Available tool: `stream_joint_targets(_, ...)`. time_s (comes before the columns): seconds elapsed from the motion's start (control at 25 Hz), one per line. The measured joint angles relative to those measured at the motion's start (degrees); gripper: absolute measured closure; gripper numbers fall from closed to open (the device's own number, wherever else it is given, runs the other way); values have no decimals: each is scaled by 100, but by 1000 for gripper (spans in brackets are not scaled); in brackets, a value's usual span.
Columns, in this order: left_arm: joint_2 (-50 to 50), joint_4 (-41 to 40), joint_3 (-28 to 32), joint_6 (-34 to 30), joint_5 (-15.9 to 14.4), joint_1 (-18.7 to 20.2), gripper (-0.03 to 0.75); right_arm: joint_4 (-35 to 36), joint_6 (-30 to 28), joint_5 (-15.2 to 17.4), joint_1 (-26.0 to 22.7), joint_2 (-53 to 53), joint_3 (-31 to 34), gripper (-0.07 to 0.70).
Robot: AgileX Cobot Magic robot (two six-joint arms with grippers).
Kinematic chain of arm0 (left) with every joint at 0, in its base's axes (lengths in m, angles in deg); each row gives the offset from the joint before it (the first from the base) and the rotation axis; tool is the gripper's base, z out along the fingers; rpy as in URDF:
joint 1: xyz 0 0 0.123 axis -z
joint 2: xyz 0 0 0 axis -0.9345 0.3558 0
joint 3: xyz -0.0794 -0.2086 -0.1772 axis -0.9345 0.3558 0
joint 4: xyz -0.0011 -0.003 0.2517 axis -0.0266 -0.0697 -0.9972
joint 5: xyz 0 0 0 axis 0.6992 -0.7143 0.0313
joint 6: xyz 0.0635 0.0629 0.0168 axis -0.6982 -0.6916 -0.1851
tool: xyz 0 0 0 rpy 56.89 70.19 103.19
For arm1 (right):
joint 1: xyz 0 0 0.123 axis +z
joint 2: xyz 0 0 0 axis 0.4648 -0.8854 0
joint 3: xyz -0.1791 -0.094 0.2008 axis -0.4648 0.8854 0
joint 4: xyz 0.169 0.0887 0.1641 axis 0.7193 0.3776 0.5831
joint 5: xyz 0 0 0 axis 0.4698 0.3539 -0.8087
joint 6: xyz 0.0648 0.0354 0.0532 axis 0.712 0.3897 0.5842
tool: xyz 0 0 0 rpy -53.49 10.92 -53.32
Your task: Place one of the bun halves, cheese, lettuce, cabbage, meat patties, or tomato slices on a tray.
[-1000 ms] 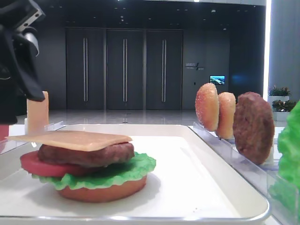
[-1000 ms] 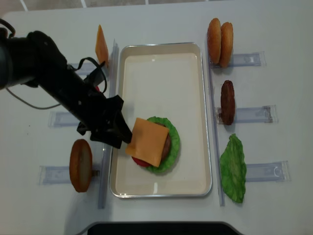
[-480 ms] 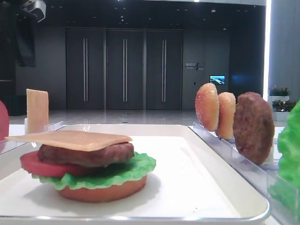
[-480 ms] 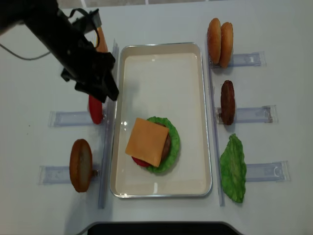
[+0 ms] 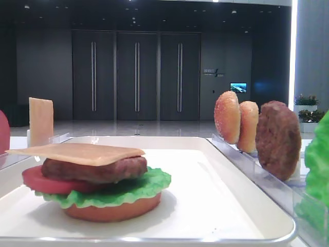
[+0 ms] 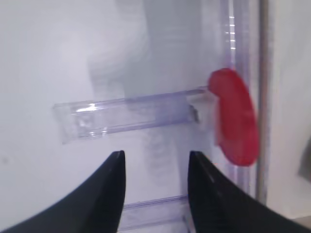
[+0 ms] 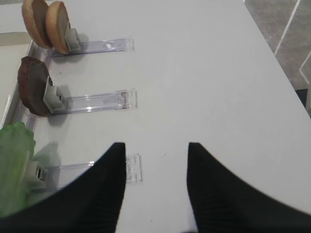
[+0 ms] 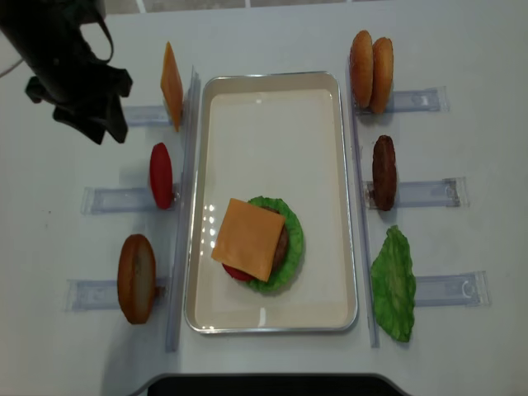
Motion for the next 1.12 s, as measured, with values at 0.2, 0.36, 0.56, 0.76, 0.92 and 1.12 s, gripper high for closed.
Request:
stream_joint_targets(0.2, -307, -374, 0, 13, -6, -346, 388, 0, 0, 0, 0, 0, 0, 341)
stream_joint_targets(0.36, -816, -412, 0, 14, -24, -345, 388, 0, 0, 0, 0, 0, 0, 341)
stream_joint_targets(0.56, -1723, -419, 343, 14, -43, -345, 388, 0, 0, 0, 0, 0, 0, 341)
stream_joint_targets(0.76, -2878, -425, 1127, 14, -76, -345, 388, 0, 0, 0, 0, 0, 0, 341)
stream_joint_targets(0.92, -3792, -425, 1774, 14, -126, -345, 388, 0, 0, 0, 0, 0, 0, 341)
stream_joint_targets(1.12, -5077, -425, 2548, 14, -153, -345, 388, 0, 0, 0, 0, 0, 0, 341)
